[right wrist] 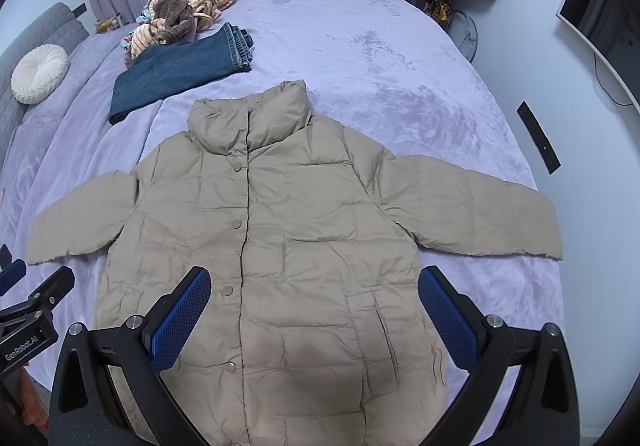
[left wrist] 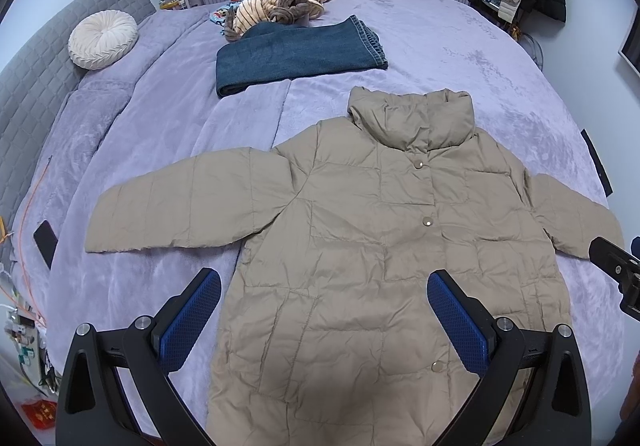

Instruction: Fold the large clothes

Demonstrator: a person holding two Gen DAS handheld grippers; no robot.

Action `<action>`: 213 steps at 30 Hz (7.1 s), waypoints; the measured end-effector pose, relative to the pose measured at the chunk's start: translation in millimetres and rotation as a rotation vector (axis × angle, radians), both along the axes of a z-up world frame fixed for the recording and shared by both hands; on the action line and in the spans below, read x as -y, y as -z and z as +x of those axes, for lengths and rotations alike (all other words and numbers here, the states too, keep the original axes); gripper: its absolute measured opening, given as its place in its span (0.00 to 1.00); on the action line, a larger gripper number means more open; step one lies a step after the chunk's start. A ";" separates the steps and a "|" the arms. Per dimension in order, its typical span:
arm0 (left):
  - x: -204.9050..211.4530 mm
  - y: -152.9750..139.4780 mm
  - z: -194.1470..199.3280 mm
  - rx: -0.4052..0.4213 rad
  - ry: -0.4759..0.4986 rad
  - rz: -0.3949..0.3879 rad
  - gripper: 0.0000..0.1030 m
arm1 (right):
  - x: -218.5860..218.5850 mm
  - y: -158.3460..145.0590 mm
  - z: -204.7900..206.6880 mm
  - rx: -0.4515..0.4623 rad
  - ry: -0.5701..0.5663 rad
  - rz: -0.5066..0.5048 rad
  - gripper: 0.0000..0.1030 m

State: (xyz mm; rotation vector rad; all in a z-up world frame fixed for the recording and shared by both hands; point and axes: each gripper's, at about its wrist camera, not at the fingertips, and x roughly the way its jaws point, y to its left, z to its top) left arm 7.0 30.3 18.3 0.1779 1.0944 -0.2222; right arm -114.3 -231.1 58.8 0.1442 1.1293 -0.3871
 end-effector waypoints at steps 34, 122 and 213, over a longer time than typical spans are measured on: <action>-300.2 232.3 179.2 -0.101 -0.659 -0.598 1.00 | -127.2 203.3 126.6 -0.124 -0.186 0.395 1.00; -87.5 149.6 168.2 0.079 -0.002 -0.206 0.62 | 42.0 207.1 109.5 0.203 0.111 0.515 0.04; 240.8 133.3 40.9 -0.085 0.267 -0.154 0.99 | 456.0 224.1 -128.9 0.762 0.866 1.058 0.07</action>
